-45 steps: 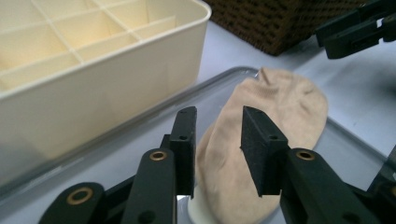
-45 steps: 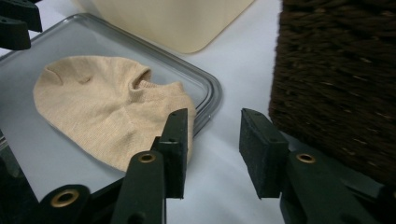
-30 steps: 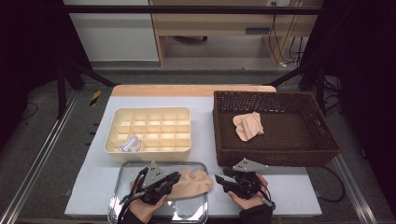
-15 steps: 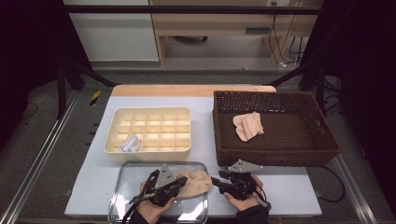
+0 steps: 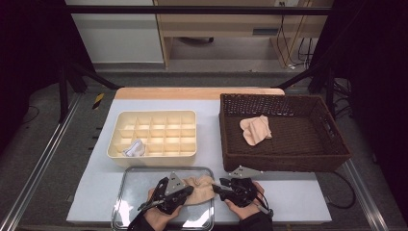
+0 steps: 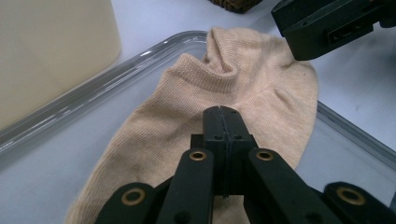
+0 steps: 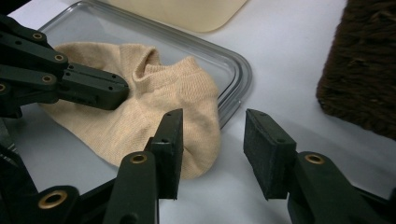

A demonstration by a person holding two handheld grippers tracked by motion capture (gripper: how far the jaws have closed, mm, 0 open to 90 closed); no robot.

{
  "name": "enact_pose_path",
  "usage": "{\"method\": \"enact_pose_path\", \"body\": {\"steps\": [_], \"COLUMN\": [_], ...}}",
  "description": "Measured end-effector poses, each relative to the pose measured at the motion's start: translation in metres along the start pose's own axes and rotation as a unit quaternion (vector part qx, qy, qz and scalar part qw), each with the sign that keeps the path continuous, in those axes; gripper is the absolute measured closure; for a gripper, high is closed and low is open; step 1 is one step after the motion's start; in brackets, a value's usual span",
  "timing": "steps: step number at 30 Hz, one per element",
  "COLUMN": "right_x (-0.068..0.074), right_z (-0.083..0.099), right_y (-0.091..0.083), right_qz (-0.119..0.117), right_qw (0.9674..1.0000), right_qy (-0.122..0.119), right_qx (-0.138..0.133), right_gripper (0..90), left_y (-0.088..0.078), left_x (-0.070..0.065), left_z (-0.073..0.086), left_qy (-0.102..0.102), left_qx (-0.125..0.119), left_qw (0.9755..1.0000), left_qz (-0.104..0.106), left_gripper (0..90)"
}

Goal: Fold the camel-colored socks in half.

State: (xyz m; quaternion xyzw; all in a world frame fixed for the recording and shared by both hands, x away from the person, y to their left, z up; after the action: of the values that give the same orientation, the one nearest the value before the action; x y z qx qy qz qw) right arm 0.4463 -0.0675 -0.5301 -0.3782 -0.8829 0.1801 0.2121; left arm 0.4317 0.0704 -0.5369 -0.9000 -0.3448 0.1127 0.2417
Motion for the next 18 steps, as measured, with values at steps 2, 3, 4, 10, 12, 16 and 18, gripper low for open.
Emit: {"method": "enact_pose_path", "body": {"steps": [2,3,4,10,12,16,18], "right_x": [0.001,0.003,0.003,0.005,0.005,0.009,0.009], "right_z": [0.002,0.003,0.003,0.007,0.008,0.009,0.009], "right_y": [0.004,0.005,0.006,0.009,0.010,0.012,0.012], "right_qz": [-0.003,-0.005,-0.005,-0.011,-0.018,-0.031,-0.031], "right_qw": [1.0000,0.9999,0.9999,0.9998,0.9996,0.9990,0.9987], "right_qy": [0.000,0.004,0.001,0.009,0.015,0.027,0.033], "right_qx": [0.006,0.010,0.010,0.015,0.015,0.019,0.022], "right_gripper": [59.9,60.3,60.6,62.9,64.5,67.1,70.9], "left_y": [0.000,0.000,0.000,0.001,0.001,0.001,0.001], "left_x": [0.000,0.000,0.000,0.000,0.000,0.000,0.000], "left_z": [0.000,0.000,0.001,0.001,0.001,0.001,0.001], "left_qy": [-0.002,-0.002,-0.002,-0.003,-0.002,-0.003,-0.004], "left_qx": [0.001,0.001,0.001,0.002,0.002,0.002,0.002], "left_qw": [1.0000,1.0000,1.0000,1.0000,1.0000,1.0000,1.0000], "left_qz": [0.002,0.002,0.002,0.001,0.001,0.001,0.001], "left_gripper": [89.4,89.4,89.4,89.3,89.3,89.3,89.3]}}
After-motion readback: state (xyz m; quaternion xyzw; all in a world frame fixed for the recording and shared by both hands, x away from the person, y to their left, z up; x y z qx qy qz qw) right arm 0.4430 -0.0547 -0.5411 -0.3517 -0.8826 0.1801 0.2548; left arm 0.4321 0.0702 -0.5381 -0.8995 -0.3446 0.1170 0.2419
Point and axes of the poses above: each handheld gripper's, and its own axes: y roughly forward along the jaws, z roughly out of its underside, x roughly to its left, the point moved 9 cm from there along y, roughly forward along the jaws, and after that the axes turned 9 degrees about -x, right-handed, at the moved point
